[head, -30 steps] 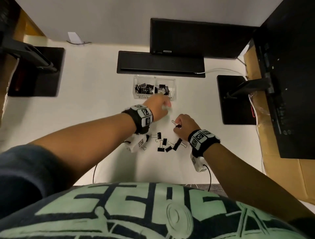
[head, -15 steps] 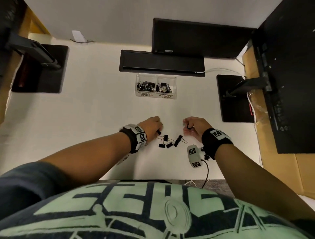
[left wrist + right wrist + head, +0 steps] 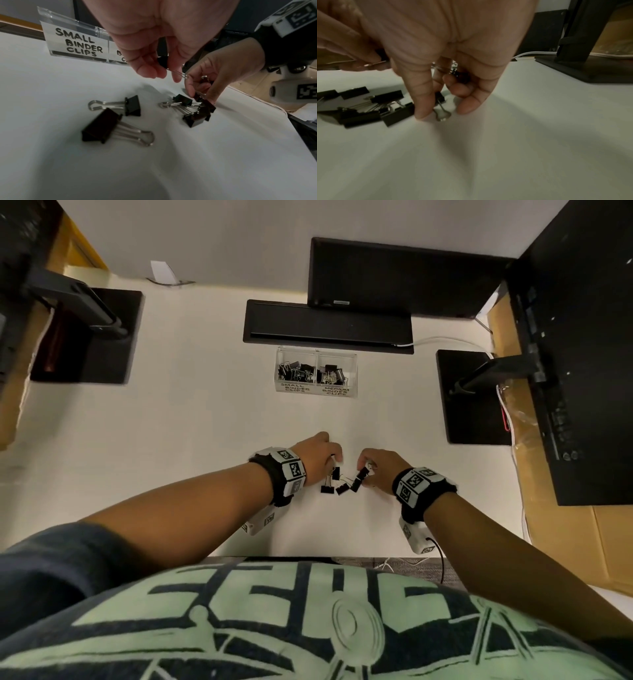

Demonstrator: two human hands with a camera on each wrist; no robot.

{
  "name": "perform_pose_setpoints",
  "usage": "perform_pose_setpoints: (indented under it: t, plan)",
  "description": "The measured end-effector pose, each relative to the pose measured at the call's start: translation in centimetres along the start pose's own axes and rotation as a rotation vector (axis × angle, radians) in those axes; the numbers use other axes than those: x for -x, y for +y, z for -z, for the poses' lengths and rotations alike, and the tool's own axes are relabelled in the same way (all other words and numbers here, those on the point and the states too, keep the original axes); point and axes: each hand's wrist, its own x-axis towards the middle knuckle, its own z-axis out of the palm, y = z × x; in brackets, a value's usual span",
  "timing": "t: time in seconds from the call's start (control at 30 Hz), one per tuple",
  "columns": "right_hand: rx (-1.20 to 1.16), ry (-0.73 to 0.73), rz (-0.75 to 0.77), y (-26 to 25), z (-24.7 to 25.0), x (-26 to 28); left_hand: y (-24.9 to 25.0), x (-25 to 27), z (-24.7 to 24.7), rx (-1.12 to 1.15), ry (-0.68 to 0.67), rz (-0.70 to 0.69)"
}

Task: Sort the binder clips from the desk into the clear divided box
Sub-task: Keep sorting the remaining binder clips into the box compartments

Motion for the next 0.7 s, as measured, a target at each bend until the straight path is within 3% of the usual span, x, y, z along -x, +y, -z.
perform_pose_setpoints:
  t: [0.23,0.5,0.7]
  plan:
    - [-0.017,0.028,-0.109,-0.2,0.1,-0.4,0.3,-0.1,-1.0,-0.043,0.056,0.033]
    - [0.018,0.114,-0.063,-1.2,0.5,-2.0,-0.4,-1.0,-1.7,-0.195,-0.016,0.026]
    - [-0.309,0.155,-0.172,-1.0,2.0,-3.2,-1.1,-1.2,-1.4,-0.225,-0.015,-0.003]
